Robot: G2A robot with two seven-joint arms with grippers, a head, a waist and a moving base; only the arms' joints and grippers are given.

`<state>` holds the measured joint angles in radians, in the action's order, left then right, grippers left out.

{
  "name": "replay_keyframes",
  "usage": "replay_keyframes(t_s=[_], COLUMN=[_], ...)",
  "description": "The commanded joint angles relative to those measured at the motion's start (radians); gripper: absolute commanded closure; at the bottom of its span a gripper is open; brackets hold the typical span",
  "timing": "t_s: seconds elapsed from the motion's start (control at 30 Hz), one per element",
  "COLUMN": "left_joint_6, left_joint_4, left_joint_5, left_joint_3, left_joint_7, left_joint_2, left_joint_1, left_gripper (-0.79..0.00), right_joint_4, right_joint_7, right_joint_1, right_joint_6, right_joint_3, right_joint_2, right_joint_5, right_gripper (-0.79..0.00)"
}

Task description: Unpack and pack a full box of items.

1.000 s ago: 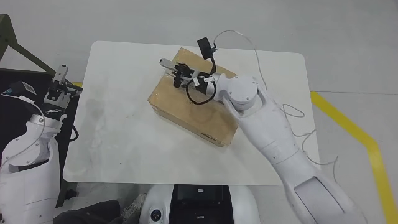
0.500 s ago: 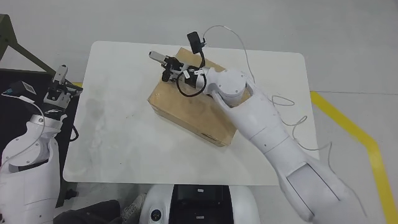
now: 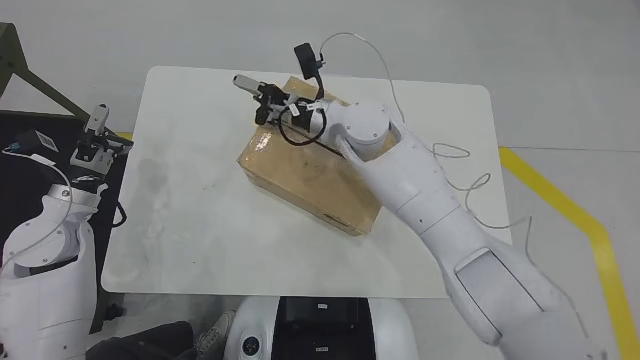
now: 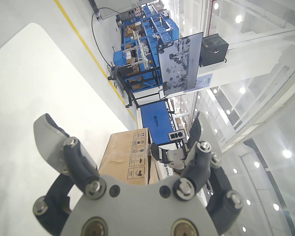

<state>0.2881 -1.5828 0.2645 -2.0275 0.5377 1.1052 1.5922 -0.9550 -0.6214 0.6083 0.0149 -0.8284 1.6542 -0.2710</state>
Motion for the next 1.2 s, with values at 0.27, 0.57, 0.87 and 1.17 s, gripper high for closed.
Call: replay_keyframes(t_s=[0.27,0.57,0.87,1.17], left_joint_6=[0.0,0.0,0.0,0.0], left_joint_4=[0.0,0.0,0.0,0.0], left_joint_5=[0.0,0.0,0.0,0.0], left_joint_3=[0.0,0.0,0.0,0.0], left_joint_7=[0.0,0.0,0.0,0.0], left_joint_2=[0.0,0.0,0.0,0.0], left_joint_1=[0.0,0.0,0.0,0.0], left_gripper=[-0.785,-0.785,-0.785,-0.785], right_joint_4=[-0.27,-0.468,-0.626,-0.724], right_joint_7=[-0.052,-0.075,-0.073,-0.105], right_joint_1=[0.165,0.313,0.426,0.504], right_joint_6=[-0.188,-0.325,-0.41,-0.486], right_joint_3=[-0.119,-0.185,-0.256,-0.308], right_joint_2=[-0.073,-0.117,-0.153,-0.183], right_joint_5=[0.139,0.231,0.308,0.372], right_gripper=[-0.785,-0.785,-0.785,-0.785])
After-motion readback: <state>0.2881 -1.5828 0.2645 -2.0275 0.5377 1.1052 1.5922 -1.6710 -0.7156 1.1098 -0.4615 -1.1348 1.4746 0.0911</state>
